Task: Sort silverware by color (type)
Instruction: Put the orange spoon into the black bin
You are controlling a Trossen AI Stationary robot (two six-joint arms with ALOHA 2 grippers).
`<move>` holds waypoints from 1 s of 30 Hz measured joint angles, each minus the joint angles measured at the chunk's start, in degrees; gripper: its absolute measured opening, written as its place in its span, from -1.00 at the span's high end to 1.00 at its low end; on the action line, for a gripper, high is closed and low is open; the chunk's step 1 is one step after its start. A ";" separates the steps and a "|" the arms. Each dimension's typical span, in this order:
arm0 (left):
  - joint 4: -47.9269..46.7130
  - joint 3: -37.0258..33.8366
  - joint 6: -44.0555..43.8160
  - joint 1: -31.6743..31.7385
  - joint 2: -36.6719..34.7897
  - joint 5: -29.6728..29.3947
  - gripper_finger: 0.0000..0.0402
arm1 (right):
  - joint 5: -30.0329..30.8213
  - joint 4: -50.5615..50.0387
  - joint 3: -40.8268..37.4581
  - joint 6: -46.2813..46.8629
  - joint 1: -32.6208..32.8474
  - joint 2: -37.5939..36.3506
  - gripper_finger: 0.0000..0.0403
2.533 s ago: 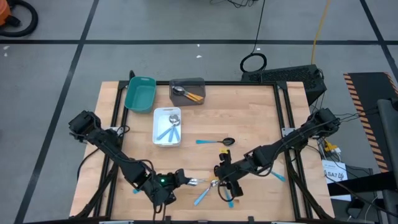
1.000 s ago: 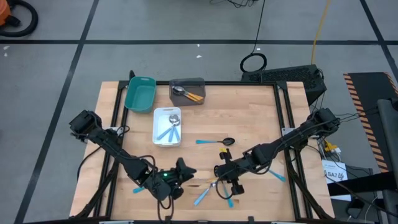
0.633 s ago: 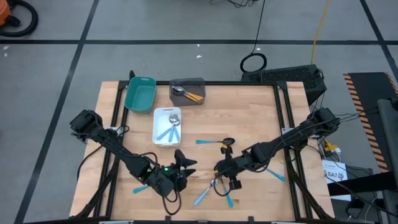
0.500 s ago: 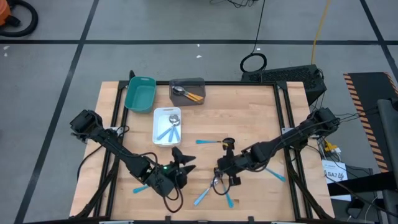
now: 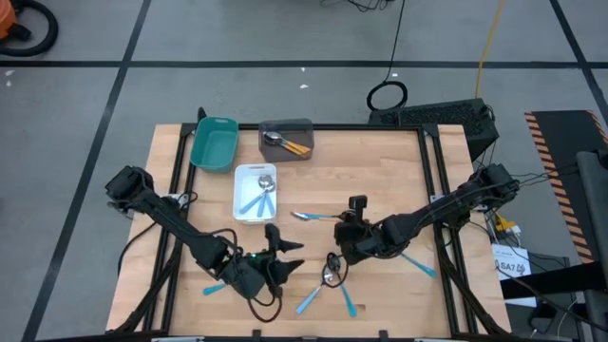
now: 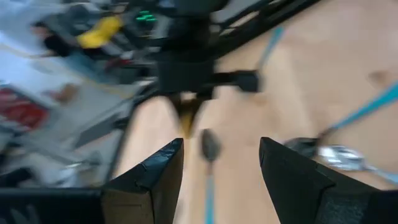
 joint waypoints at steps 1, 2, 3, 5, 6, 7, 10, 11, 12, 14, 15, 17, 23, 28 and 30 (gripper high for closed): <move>0.53 -0.78 -0.71 0.70 -0.59 2.82 -0.04 | 0.03 0.06 0.00 -0.45 -0.55 0.00 0.92; 1.21 -1.74 -1.45 1.52 -1.21 4.90 -0.04 | -0.02 0.08 0.00 -0.61 -1.21 0.00 0.92; 1.76 -2.78 -2.36 2.33 -1.82 6.48 -0.04 | -0.02 0.09 0.00 -0.61 -1.90 0.00 0.92; 2.19 -5.16 -4.06 3.55 -3.32 7.09 -0.04 | 0.01 0.04 0.00 -0.77 -3.35 0.00 0.92; 3.21 -6.35 -4.63 3.94 -4.15 7.22 -0.04 | 0.03 0.05 0.00 -1.36 -4.08 0.00 0.92; 4.40 -7.77 -5.04 4.09 -5.22 7.33 -0.04 | 0.33 0.07 0.00 -2.28 -4.86 0.00 0.92; 9.86 -13.94 -5.22 4.25 -9.53 7.35 -0.04 | 3.39 0.99 0.00 -5.80 -7.38 0.00 0.92; 13.10 -16.91 -5.11 4.37 -11.34 7.42 -0.04 | 4.29 1.85 0.00 -7.21 -8.49 0.00 0.92; 16.28 -19.76 -4.99 4.47 -13.14 7.40 -0.04 | 4.61 3.00 0.00 -9.08 -9.71 0.00 0.92; 22.26 -25.19 -5.02 4.59 -17.11 7.26 -0.04 | 4.71 6.24 0.00 -12.97 -12.20 0.00 0.92; 24.32 -27.45 -5.25 4.60 -19.19 7.07 -0.04 | 4.71 8.11 0.03 -15.36 -13.61 0.00 0.92; 26.54 -30.41 -6.30 4.57 -23.02 6.87 -0.04 | 5.74 11.70 0.37 -20.03 -16.30 0.00 0.92; 22.66 -32.06 -10.14 4.08 -30.13 6.76 -0.04 | 8.62 29.40 0.55 -36.86 -24.61 0.03 0.92; 22.81 -32.06 -8.36 4.17 -30.65 5.63 -0.04 | 2.41 44.86 0.66 -46.02 -30.45 2.08 0.92; 22.78 -32.06 -7.97 4.77 -30.54 5.32 -0.04 | 0.46 46.22 1.19 -46.82 -32.12 3.52 0.92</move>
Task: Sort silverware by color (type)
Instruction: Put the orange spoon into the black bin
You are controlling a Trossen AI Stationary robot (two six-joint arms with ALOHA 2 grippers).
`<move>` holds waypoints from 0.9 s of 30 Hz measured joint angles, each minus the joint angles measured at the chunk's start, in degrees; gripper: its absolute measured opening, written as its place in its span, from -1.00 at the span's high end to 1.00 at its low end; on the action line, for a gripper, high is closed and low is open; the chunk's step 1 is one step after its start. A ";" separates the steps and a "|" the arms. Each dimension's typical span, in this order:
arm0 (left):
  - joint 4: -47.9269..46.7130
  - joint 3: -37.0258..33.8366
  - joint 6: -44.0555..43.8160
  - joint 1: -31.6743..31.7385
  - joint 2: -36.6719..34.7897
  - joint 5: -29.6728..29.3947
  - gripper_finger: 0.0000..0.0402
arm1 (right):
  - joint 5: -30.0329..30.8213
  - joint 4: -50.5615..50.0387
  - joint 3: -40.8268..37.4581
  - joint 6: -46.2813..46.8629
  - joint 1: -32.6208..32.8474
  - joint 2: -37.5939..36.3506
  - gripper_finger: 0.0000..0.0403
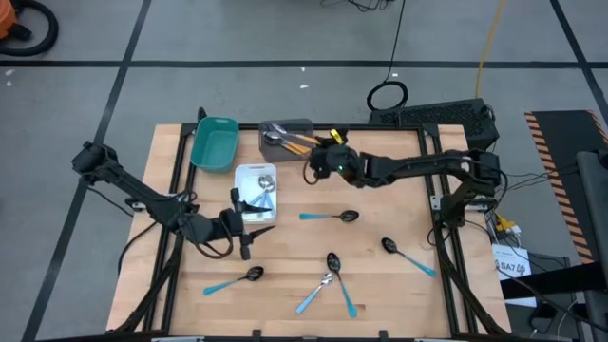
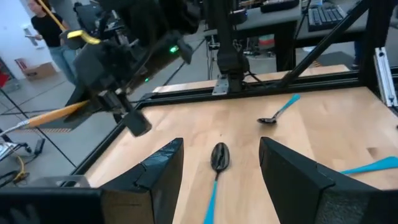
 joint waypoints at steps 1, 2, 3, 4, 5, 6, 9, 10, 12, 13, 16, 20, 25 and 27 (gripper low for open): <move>-0.10 0.00 -0.02 0.33 0.09 -0.02 -0.04 | -0.88 -0.19 0.70 -0.11 -0.73 0.76 0.92; -0.49 0.00 -0.04 0.65 0.14 -0.05 -0.04 | -0.95 -0.68 1.46 -0.12 -1.20 1.63 0.92; -0.80 0.00 -0.08 0.85 0.14 -0.05 -0.04 | -0.96 -1.63 2.17 -0.12 -1.52 2.48 0.92; -0.98 0.00 -0.14 1.09 0.14 -0.09 -0.04 | -1.00 -2.54 3.04 -0.17 -1.74 3.46 0.92; -1.29 0.01 -0.16 1.35 0.14 -0.11 -0.04 | -1.14 -3.65 4.06 -0.35 -2.01 4.56 0.92; -1.68 0.02 -0.15 1.63 0.14 -0.11 -0.04 | -1.65 -5.05 5.10 -0.61 -2.20 5.69 0.92; -2.10 0.02 -0.26 2.35 0.14 -0.11 -0.04 | -2.29 -10.24 8.87 -0.82 -2.72 9.10 0.92; -2.08 0.02 -0.29 2.54 0.14 -0.11 -0.04 | -2.20 -12.05 10.12 -0.82 -2.92 10.09 0.92; -2.18 0.02 -0.71 2.56 0.14 -0.04 -0.04 | -1.89 -15.66 12.19 -0.75 -3.32 11.93 0.92; -2.21 0.02 -0.72 2.53 0.14 0.08 -0.04 | -1.11 -16.28 12.98 -0.73 -3.41 12.77 0.92; -2.82 0.06 -1.09 2.50 0.14 0.33 -0.04 | 2.51 -18.78 14.48 -1.72 -3.44 14.59 0.92; -3.73 0.07 -1.35 2.50 0.14 0.33 -0.04 | 5.16 -20.22 14.91 -3.45 -3.35 15.33 0.92; -4.43 0.07 -1.56 2.50 0.14 0.35 -0.04 | 6.84 -22.37 14.91 -3.57 -3.35 15.30 0.92; -4.76 0.07 -1.68 2.50 0.16 0.35 -0.04 | 7.53 -22.41 14.91 -4.57 -3.35 15.30 0.91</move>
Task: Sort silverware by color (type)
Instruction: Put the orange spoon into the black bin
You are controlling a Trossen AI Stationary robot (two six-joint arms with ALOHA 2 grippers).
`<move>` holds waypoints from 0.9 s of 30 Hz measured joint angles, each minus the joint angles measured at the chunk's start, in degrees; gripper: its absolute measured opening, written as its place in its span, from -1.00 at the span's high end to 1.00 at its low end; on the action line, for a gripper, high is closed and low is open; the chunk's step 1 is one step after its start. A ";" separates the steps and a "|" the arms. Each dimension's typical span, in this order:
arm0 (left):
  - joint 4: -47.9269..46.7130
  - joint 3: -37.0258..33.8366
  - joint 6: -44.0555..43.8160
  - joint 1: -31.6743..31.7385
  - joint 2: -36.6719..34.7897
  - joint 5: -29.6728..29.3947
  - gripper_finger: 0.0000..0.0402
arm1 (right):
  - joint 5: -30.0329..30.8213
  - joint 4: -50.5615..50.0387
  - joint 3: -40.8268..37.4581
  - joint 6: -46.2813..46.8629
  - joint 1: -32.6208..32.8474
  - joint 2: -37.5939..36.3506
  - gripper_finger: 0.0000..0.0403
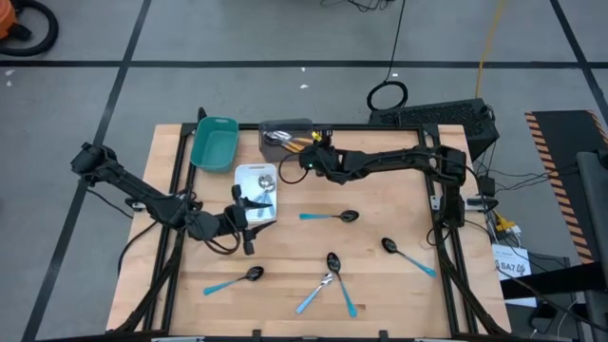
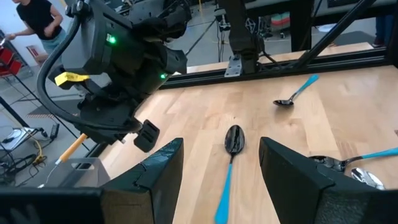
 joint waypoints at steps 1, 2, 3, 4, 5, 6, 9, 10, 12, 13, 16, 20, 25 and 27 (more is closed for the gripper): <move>-0.03 0.00 0.00 0.00 0.00 0.00 -0.04 | 0.76 0.09 0.00 -0.45 0.00 0.00 0.91; -0.01 0.00 0.00 0.00 0.00 0.00 -0.04 | 1.02 0.05 0.00 -0.92 0.00 0.00 0.90; -0.01 0.00 -0.02 0.00 0.00 0.00 -0.04 | 1.01 -0.02 0.00 -1.30 0.01 0.00 0.89; -0.01 0.00 -0.01 0.00 0.00 0.00 -0.04 | 1.02 -0.02 0.00 -1.40 0.00 0.00 0.89; -0.01 0.00 -0.01 0.00 0.00 0.00 -0.04 | 1.05 -0.02 0.00 -1.50 0.00 0.00 0.89; 0.01 0.00 -0.01 0.00 0.00 0.00 -0.04 | 1.18 -0.02 0.00 -1.54 0.00 0.00 0.89; 0.01 0.00 0.00 0.00 0.00 0.00 -0.04 | 2.28 0.01 0.00 -1.75 0.01 0.00 0.90; 0.02 0.00 0.01 0.00 0.00 0.00 -0.04 | 2.11 0.04 0.00 -1.80 -0.09 0.00 0.90; 0.05 0.00 0.14 0.00 0.00 0.00 -0.04 | 1.01 0.09 0.00 -2.46 -0.46 -0.02 0.89; 0.06 0.00 0.17 0.00 0.00 0.00 -0.04 | 0.25 0.11 0.00 -3.19 -0.75 0.00 0.89; 0.16 0.00 0.15 0.00 0.00 0.00 -0.04 | -2.36 0.78 0.00 -5.67 -1.59 -0.01 0.88; 0.52 0.00 0.35 0.00 0.00 0.01 -0.04 | -6.64 3.77 0.00 -7.72 -3.25 0.16 0.88; 1.17 0.00 0.46 0.00 0.00 0.02 -0.04 | -8.23 8.02 0.00 -11.94 -4.80 2.06 0.87; 1.47 0.00 0.90 0.00 0.00 0.02 -0.04 | -10.38 8.18 0.00 -13.68 -5.11 3.00 0.86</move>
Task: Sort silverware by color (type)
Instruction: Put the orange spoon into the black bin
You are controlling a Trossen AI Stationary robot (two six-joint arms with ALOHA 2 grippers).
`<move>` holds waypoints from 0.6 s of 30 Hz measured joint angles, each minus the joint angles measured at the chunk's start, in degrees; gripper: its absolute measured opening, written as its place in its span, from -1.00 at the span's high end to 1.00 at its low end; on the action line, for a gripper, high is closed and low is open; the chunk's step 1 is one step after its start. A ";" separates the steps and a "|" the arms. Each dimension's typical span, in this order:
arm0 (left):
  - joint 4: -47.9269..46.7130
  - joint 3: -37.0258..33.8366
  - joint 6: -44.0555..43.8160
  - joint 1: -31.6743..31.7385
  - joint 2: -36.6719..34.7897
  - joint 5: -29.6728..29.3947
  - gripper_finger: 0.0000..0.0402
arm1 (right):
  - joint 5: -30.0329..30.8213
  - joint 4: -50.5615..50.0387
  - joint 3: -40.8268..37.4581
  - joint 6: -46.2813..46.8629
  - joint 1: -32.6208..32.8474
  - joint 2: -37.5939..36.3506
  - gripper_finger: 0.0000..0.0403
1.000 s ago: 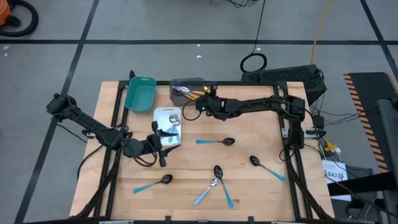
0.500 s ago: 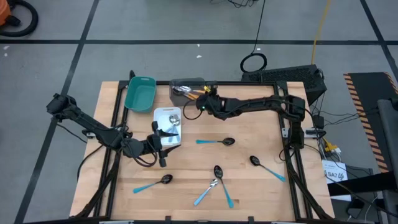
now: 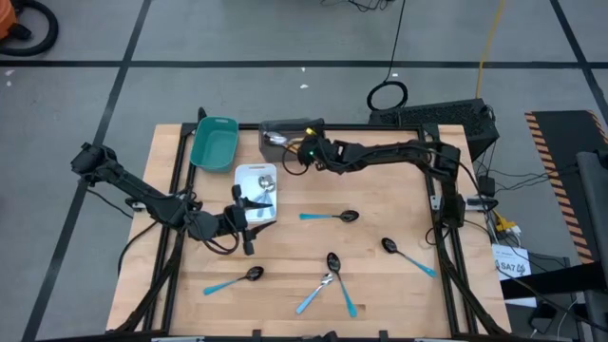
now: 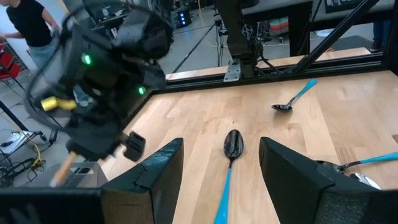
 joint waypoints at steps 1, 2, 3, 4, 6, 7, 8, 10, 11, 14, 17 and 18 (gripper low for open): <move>0.10 0.01 0.04 0.00 0.00 0.00 -0.04 | -0.98 0.17 0.00 -0.34 -0.17 0.50 0.86; 0.04 0.02 0.04 0.00 0.00 0.00 -0.04 | -1.19 0.45 0.00 -0.75 -0.20 0.99 0.86; 0.04 0.02 0.04 0.00 0.00 0.01 -0.04 | -1.04 0.87 0.00 -1.18 -0.20 1.46 0.87; 0.03 0.02 0.04 0.00 0.02 0.01 -0.04 | -0.99 0.98 0.00 -1.65 -0.29 1.73 0.87; 0.01 0.02 0.04 0.00 0.02 0.02 -0.04 | -0.97 1.11 0.00 -2.68 -0.46 2.39 0.88; 0.01 0.02 0.04 0.02 0.02 0.02 -0.04 | -0.97 1.52 0.00 -3.17 -0.49 2.59 0.88; -0.01 0.02 0.11 0.12 0.02 0.02 -0.04 | -0.95 1.16 0.00 -3.54 -0.58 2.66 0.87; 0.01 0.02 0.26 0.27 0.02 0.04 -0.04 | -0.92 1.75 -0.02 -3.83 -0.62 3.15 0.85; -0.03 0.02 0.28 0.40 0.02 0.04 -0.04 | -0.80 2.43 -0.01 -4.11 -0.63 3.32 0.84; -0.03 0.02 0.28 0.44 0.02 0.07 -0.04 | -0.64 2.66 -0.02 -4.43 -0.74 3.47 0.83; -0.10 0.02 0.21 0.58 0.02 0.09 -0.04 | -0.97 2.79 -0.02 -4.40 -0.88 3.42 0.83; -0.08 0.02 0.12 0.59 0.02 0.09 -0.04 | -0.99 2.71 -0.02 -4.40 -0.90 3.42 0.82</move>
